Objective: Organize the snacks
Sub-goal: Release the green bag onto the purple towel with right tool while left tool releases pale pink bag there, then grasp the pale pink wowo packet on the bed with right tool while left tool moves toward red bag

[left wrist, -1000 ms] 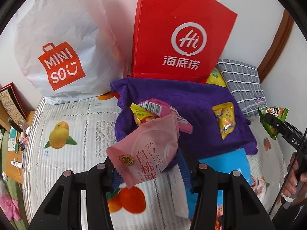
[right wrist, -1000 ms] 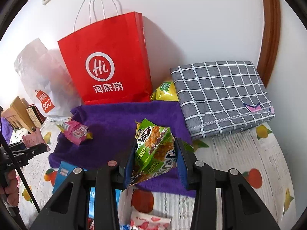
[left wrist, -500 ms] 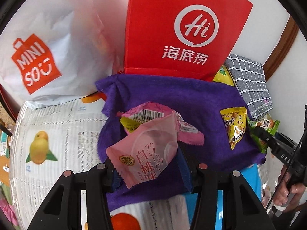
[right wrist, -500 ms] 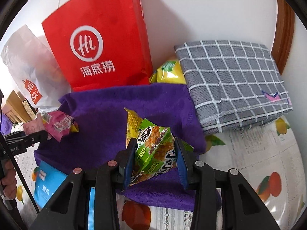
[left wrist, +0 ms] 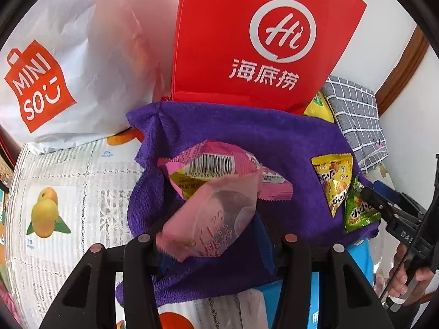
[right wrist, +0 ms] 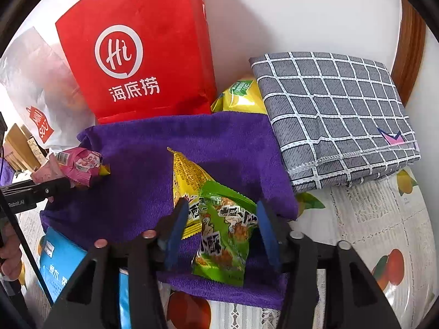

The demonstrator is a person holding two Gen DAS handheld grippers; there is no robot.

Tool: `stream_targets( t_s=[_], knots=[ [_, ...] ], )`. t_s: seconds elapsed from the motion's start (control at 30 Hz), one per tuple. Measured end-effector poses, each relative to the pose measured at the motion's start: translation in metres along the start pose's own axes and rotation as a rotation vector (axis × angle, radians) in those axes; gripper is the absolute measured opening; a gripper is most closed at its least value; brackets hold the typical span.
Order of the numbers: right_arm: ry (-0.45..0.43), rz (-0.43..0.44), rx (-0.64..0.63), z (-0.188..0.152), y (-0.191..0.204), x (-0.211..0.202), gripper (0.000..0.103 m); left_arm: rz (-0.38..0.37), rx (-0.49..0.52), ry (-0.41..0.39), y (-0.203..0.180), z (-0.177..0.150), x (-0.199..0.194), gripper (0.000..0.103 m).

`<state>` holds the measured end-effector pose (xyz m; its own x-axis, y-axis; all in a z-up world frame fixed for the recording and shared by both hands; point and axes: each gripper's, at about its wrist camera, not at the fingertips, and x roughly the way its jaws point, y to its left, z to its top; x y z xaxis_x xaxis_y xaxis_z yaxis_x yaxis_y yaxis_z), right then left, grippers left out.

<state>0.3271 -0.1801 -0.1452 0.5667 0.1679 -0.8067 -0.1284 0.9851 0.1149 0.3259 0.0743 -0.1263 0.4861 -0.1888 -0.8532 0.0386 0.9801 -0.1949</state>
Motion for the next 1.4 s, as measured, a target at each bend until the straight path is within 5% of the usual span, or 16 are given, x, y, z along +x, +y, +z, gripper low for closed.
stream_targets(
  t_s=[0.17, 0.6, 0.9, 1.1, 1.4],
  knots=[
    [-0.028, -0.017, -0.011, -0.003, 0.001, -0.02, 0.069, -0.01, -0.024, 0.026, 0.003, -0.004, -0.003, 0.066],
    [-0.071, -0.079, -0.01, -0.046, -0.009, -0.084, 0.071, -0.013, -0.022, 0.005, -0.002, -0.033, -0.052, 0.067],
    [0.001, -0.043, 0.042, -0.096, -0.019, -0.104, 0.071, -0.028, -0.01, -0.004, -0.008, -0.073, -0.082, 0.067],
    [0.038, -0.108, 0.092, -0.134, -0.035, -0.111, 0.07, -0.027, 0.01, -0.001, -0.014, -0.102, -0.096, 0.067],
    [0.108, -0.016, 0.273, -0.187, -0.065, -0.119, 0.066, -0.013, 0.005, -0.012, -0.018, -0.131, -0.104, 0.067]
  ],
)
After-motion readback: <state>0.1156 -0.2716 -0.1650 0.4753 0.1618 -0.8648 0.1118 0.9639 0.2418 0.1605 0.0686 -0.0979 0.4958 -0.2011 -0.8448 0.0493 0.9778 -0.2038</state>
